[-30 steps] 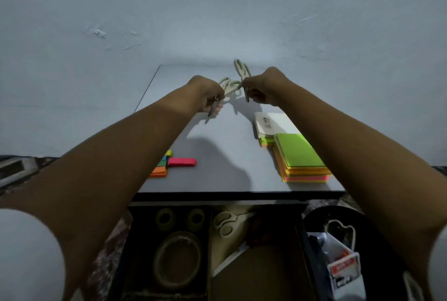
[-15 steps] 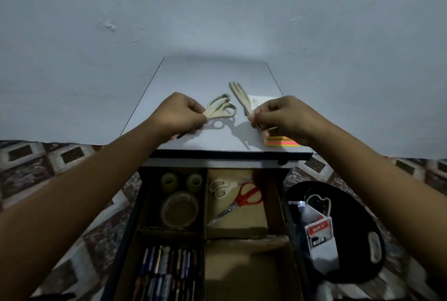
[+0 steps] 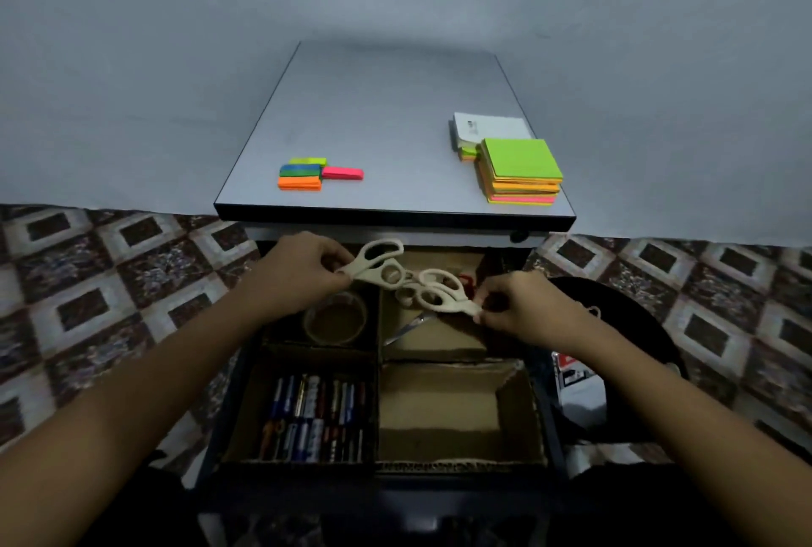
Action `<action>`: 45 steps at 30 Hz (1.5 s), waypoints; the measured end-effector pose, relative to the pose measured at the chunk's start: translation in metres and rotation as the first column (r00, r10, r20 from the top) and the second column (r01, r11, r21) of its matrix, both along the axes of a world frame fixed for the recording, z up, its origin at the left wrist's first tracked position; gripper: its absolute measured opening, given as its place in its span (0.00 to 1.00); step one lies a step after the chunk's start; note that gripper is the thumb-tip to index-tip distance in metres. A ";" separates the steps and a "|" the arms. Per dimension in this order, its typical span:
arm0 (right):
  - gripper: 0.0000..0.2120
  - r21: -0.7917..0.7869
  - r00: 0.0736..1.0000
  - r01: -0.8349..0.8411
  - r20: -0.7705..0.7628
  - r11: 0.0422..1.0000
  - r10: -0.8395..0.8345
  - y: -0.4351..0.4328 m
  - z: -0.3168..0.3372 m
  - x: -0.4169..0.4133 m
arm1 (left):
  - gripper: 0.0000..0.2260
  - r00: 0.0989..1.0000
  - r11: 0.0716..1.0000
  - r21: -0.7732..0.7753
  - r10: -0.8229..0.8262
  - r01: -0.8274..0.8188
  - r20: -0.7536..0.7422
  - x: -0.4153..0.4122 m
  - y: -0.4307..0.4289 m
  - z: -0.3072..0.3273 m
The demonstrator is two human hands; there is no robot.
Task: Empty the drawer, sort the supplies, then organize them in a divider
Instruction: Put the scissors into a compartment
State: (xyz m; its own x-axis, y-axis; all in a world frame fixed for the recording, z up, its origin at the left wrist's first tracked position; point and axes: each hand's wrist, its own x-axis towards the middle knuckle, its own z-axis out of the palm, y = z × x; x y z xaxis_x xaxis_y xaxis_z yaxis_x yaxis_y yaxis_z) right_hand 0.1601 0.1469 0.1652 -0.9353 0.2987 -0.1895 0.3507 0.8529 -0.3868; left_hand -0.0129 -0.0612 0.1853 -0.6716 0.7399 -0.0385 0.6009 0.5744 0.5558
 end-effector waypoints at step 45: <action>0.24 -0.002 0.876 0.430 -0.241 0.903 -0.417 -0.031 -0.083 0.043 | 0.02 0.965 0.952 -0.184 -0.219 0.243 0.142 0.051 0.122 -0.114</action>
